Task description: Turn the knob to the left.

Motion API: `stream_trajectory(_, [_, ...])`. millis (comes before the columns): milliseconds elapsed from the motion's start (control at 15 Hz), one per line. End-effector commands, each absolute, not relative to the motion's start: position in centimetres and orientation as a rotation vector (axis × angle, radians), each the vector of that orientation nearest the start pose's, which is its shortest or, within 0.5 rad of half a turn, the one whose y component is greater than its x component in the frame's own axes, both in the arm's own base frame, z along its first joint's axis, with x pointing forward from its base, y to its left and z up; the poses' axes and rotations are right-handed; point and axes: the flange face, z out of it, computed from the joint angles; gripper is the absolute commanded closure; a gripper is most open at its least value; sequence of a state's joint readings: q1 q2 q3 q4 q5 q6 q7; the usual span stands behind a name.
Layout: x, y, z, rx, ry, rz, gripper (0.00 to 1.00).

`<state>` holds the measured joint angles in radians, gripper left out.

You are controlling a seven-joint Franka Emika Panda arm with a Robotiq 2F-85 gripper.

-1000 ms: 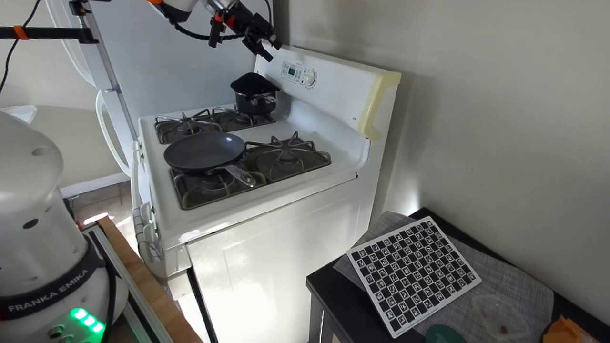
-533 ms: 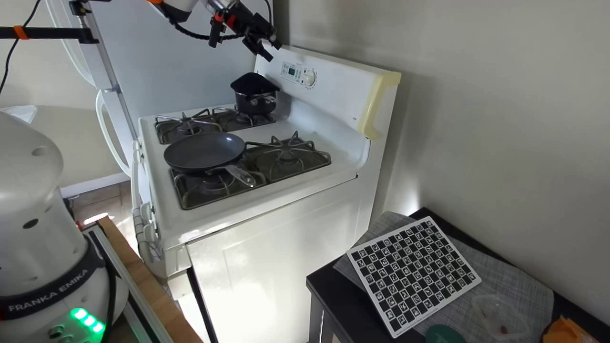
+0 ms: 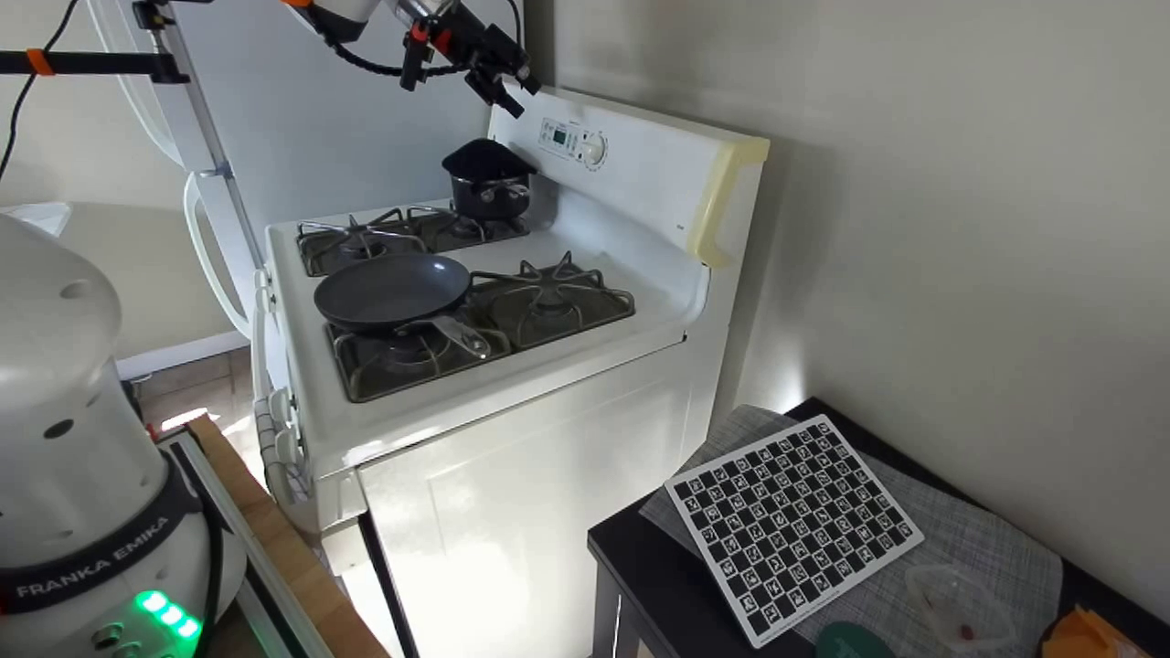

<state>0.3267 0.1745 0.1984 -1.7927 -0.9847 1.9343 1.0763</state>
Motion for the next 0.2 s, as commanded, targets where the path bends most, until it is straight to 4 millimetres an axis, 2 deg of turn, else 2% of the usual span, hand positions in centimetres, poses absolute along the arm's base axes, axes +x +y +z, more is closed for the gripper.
stream_trajectory(0, [56.69, 25.51, 47.69, 2.392, -0.199, 0.786, 0.0])
stream_trajectory(133, [56.69, 25.51, 47.69, 2.392, -0.199, 0.786, 0.0])
